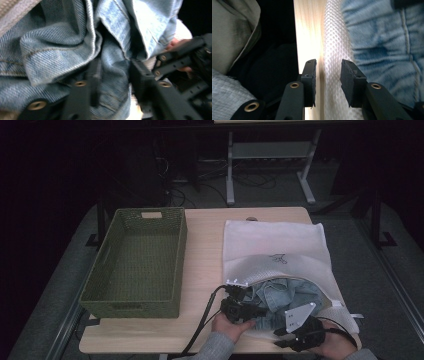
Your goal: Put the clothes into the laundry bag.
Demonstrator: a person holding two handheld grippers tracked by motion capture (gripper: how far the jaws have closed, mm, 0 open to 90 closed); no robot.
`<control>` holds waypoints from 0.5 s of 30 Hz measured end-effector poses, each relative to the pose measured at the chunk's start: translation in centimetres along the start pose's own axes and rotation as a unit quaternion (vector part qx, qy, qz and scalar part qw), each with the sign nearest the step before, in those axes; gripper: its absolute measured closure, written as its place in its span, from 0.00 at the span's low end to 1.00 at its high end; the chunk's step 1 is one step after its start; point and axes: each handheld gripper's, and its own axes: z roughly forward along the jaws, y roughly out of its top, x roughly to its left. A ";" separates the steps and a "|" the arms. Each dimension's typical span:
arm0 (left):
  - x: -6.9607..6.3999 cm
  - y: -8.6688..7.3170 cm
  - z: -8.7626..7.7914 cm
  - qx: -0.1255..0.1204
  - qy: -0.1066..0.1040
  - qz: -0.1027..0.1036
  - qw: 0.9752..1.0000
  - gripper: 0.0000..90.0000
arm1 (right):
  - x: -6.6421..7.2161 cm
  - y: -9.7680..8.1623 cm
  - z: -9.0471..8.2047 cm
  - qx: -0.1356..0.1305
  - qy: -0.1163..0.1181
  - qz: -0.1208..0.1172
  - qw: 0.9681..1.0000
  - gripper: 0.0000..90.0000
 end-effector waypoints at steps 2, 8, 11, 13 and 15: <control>0.1 0.0 0.1 -0.004 0.002 -0.001 1.000 0.87 | 0.1 0.1 0.1 0.000 -0.005 -0.002 1.000 0.74; 0.3 0.3 0.3 -0.038 0.010 -0.014 0.999 0.93 | 0.6 0.4 0.4 -0.001 -0.042 -0.012 0.999 0.94; 0.4 0.7 0.2 -0.066 0.011 -0.027 0.997 0.94 | 0.5 0.4 0.4 -0.002 -0.035 -0.007 0.999 0.98; 0.4 1.0 0.1 -0.078 0.018 -0.030 0.996 0.95 | 0.5 0.4 0.3 0.002 -0.018 -0.008 1.000 0.99; 0.7 1.3 0.0 -0.089 0.022 -0.036 0.995 0.95 | 0.6 0.4 0.3 0.004 -0.008 -0.014 1.000 0.99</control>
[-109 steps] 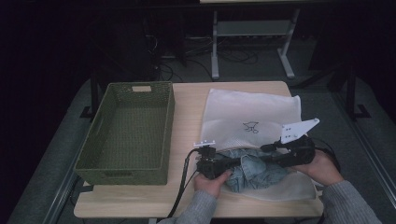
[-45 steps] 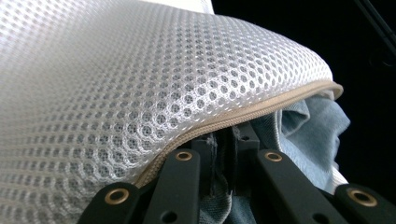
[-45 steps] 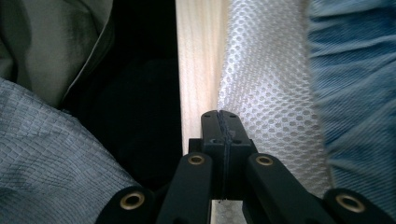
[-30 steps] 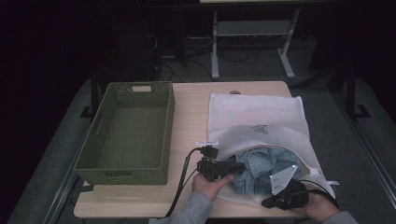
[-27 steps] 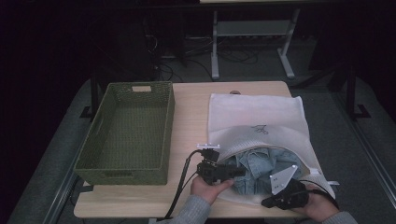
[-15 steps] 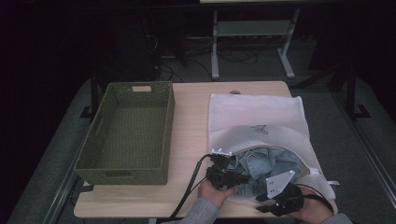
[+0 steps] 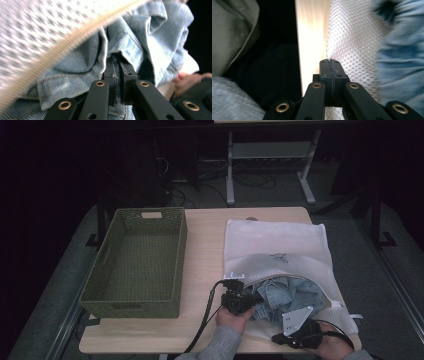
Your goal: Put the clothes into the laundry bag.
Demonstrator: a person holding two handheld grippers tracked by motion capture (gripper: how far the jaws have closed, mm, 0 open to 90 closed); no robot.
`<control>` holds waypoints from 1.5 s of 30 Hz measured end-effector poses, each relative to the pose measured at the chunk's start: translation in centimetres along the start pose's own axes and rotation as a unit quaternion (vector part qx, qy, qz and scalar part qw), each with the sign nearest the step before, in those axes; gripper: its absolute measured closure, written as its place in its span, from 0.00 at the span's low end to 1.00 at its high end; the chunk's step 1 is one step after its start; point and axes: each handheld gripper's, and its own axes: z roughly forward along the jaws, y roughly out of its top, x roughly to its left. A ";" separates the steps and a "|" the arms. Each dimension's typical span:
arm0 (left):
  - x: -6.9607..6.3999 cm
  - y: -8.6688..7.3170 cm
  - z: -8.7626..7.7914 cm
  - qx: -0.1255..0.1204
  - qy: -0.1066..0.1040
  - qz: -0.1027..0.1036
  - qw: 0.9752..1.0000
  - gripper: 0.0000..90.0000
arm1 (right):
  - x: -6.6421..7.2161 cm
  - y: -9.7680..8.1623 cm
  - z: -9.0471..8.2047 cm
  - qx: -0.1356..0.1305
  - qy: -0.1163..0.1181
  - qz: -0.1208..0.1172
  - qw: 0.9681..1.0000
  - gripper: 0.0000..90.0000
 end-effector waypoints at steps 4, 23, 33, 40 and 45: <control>0.4 0.4 0.0 -0.019 0.007 -0.011 1.000 0.96 | 0.3 0.0 -0.1 0.009 0.019 -0.008 1.000 0.99; -0.6 -0.5 -2.7 0.039 -0.033 0.010 0.999 0.63 | -0.2 -0.6 -0.4 0.005 0.061 0.009 0.998 0.99; -0.6 -2.2 -5.5 0.044 -0.027 0.000 0.999 0.54 | -0.5 -0.8 -0.4 0.001 0.059 0.016 0.998 0.99; -0.3 -3.5 -5.4 0.071 -0.013 -0.012 0.997 0.52 | -0.6 -0.8 -0.4 -0.002 0.058 0.018 0.998 0.99; -0.3 -4.0 -3.5 0.082 -0.012 -0.030 0.996 0.50 | -0.4 -0.7 -0.3 0.000 0.051 0.012 0.999 0.99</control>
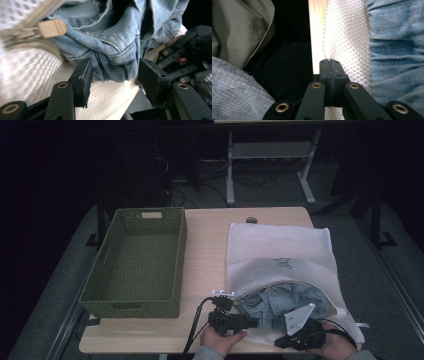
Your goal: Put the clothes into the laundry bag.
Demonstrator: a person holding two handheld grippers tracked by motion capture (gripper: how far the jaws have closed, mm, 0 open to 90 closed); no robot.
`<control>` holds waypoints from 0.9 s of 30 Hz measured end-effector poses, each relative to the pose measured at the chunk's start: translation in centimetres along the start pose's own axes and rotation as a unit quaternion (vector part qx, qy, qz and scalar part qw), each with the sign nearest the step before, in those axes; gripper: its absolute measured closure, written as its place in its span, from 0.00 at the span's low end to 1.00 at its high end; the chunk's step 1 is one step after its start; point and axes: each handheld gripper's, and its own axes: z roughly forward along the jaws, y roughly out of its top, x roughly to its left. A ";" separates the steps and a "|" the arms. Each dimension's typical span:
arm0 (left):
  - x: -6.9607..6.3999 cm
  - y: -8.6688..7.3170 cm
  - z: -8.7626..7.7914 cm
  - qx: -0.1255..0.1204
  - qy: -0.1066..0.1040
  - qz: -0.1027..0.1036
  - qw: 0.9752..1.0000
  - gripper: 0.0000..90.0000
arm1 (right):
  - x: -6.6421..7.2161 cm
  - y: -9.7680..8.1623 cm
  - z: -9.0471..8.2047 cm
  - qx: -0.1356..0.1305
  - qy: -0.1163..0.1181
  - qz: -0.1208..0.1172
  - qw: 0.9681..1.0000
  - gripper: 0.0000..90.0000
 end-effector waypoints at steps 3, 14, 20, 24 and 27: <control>0.5 0.5 1.0 -0.006 -0.012 -0.023 1.000 0.59 | 0.3 0.2 0.1 0.005 -0.008 -0.009 1.000 0.99; 0.7 1.8 2.8 -0.086 0.005 -0.034 0.996 0.90 | 1.0 0.3 0.0 0.014 -0.011 -0.027 0.999 0.99; 0.7 2.3 2.2 -0.127 0.026 -0.039 0.991 0.90 | 1.3 -0.2 -0.4 0.022 -0.005 -0.031 0.999 0.99; 0.8 2.1 2.0 -0.145 0.039 -0.038 0.988 0.91 | 1.3 -0.6 -0.7 0.027 0.003 -0.029 0.999 0.99; 0.8 1.9 2.1 -0.137 0.032 -0.036 0.989 0.91 | 0.9 -1.1 -1.2 0.031 0.003 -0.019 0.999 0.99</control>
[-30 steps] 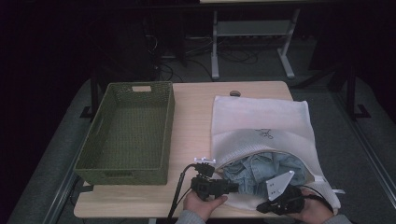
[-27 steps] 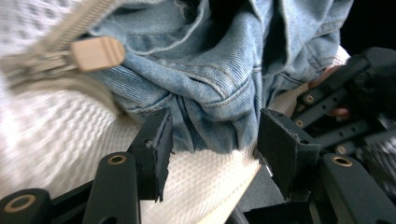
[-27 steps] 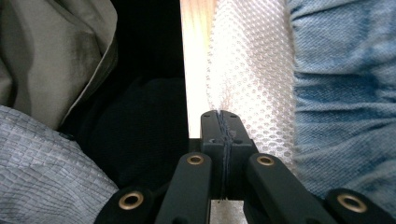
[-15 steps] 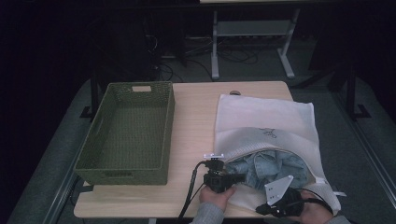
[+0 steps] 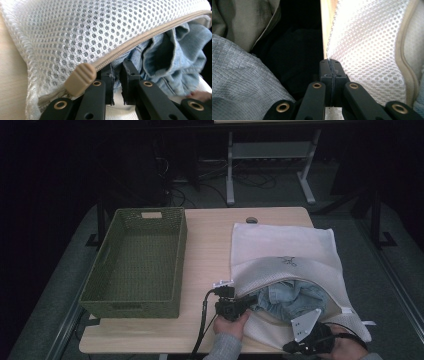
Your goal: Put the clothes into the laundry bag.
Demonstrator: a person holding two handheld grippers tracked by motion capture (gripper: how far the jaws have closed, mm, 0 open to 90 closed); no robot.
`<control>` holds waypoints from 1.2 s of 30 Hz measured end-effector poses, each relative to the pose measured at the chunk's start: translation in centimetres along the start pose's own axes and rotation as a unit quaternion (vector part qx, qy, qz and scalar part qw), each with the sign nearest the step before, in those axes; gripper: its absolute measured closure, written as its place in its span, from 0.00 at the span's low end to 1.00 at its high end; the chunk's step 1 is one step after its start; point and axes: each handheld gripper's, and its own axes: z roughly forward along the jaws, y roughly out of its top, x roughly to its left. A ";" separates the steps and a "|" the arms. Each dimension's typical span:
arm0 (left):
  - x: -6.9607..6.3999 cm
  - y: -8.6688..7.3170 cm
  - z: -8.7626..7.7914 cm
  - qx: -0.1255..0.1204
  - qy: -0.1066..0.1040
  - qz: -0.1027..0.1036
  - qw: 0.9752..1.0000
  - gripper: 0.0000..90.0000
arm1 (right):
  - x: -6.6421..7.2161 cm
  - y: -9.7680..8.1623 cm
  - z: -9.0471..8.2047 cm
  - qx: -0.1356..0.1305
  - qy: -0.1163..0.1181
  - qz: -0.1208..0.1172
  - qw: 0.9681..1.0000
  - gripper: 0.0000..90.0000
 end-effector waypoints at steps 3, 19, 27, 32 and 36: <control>-0.2 -0.2 0.0 0.004 -0.004 0.006 1.000 0.90 | -0.2 -0.2 -0.2 -0.011 0.001 0.014 1.000 0.96; -0.7 -0.3 -0.8 0.027 -0.007 0.042 0.999 0.88 | -1.9 1.5 -6.6 -0.078 -0.092 0.060 0.991 0.73; -0.7 -0.4 -0.7 0.028 -0.007 0.043 0.999 0.89 | -4.3 2.4 -12.2 -0.103 -0.169 0.075 0.977 0.69; -0.6 -0.4 -0.7 0.028 -0.009 0.043 0.999 0.90 | -6.4 2.2 -12.9 -0.090 -0.203 0.098 0.970 0.62; -0.5 -0.5 -0.7 0.025 -0.010 0.040 0.999 0.90 | -8.3 2.0 -11.3 -0.070 -0.197 0.119 0.971 0.68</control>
